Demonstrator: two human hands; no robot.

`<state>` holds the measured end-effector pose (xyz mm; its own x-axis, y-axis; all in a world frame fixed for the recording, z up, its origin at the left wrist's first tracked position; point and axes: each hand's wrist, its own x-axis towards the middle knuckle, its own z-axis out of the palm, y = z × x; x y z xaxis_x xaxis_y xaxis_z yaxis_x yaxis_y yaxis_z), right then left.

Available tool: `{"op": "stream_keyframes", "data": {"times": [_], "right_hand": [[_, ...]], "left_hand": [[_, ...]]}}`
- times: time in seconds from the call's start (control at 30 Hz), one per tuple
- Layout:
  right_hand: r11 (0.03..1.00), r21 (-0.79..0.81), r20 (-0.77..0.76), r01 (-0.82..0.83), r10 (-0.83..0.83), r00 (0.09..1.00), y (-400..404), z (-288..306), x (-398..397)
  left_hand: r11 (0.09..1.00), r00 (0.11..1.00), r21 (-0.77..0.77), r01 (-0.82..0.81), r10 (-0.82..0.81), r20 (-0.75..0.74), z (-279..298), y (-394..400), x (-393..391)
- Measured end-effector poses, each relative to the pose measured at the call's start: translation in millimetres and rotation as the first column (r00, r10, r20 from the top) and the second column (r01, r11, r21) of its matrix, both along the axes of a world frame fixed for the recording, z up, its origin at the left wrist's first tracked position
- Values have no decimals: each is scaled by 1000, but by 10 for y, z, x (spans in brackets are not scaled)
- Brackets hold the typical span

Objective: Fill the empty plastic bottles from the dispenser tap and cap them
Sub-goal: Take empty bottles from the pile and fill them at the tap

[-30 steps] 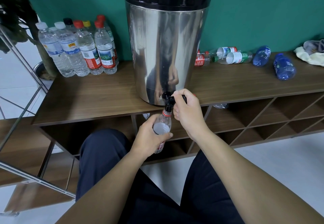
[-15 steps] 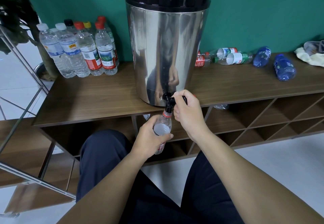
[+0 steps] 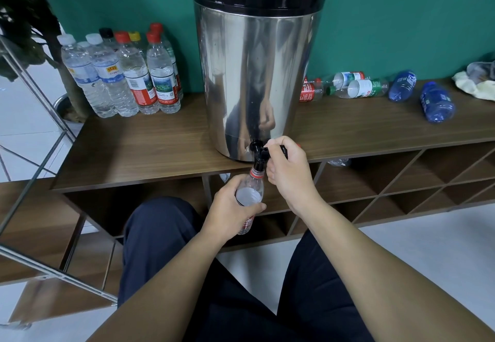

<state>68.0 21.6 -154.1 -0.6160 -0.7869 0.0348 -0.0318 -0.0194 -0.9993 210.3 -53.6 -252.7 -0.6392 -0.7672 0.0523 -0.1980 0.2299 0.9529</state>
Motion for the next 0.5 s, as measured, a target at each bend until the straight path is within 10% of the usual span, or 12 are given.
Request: {"op": "stream_keyframes", "data": {"times": [0.5], "right_hand": [[1000, -8, 32, -2, 3, 999, -18, -4, 0]], "left_hand": [[1000, 1000, 21, 6, -5, -11, 15, 19, -8]]}}
